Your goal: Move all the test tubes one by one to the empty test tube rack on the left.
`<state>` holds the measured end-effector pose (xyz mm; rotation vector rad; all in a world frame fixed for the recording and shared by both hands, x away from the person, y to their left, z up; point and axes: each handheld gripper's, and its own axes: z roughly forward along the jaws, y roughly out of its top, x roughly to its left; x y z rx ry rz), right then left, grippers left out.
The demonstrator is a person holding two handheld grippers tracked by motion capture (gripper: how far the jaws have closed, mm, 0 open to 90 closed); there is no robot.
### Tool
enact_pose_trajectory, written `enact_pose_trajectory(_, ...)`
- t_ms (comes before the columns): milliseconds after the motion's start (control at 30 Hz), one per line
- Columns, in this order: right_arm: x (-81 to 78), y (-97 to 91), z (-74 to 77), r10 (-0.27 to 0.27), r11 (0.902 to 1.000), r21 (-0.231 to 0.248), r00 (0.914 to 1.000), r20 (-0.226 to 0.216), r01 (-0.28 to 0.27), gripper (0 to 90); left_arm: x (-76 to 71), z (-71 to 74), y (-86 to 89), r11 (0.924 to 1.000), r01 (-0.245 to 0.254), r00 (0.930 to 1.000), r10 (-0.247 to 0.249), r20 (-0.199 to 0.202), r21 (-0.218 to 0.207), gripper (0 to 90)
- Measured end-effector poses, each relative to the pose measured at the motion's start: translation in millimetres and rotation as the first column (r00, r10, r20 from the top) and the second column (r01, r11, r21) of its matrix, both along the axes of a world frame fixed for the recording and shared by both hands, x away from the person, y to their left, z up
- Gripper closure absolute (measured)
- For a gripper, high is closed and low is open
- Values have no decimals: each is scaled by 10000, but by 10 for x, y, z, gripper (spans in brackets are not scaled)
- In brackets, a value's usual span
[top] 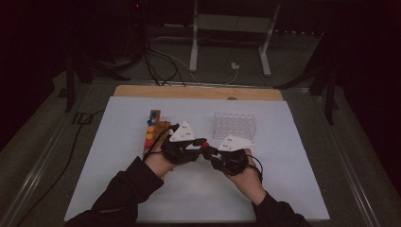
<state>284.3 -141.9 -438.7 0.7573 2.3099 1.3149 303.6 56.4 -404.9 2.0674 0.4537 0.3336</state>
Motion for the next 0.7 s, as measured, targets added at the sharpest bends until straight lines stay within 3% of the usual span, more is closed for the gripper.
enact_pose_trajectory(167, 1, -9, 3, 64, 10000, 55, 10000, 39, -64, 739, -8, 10, 8, 10000, 22, 9998, -23, 178, 76, 717)
enact_pose_trajectory(300, 0, -28, 6, 3, 10000, -1, 9999, 122, -3, 636, 14, 41, 67, 9997, -224, 9997, 225, 104, -131, 717)
enact_pose_trajectory(433, -4, -62, 1, -23, 10000, -16, 9996, 292, 23, 607, 14, 81, 143, 9990, -364, 9993, 367, 109, -244, 717)
enact_pose_trajectory(700, 14, -216, -46, -146, 9997, 205, 9994, 309, 140, 472, -37, 171, 310, 9986, -470, 9981, 478, 375, -225, 717)
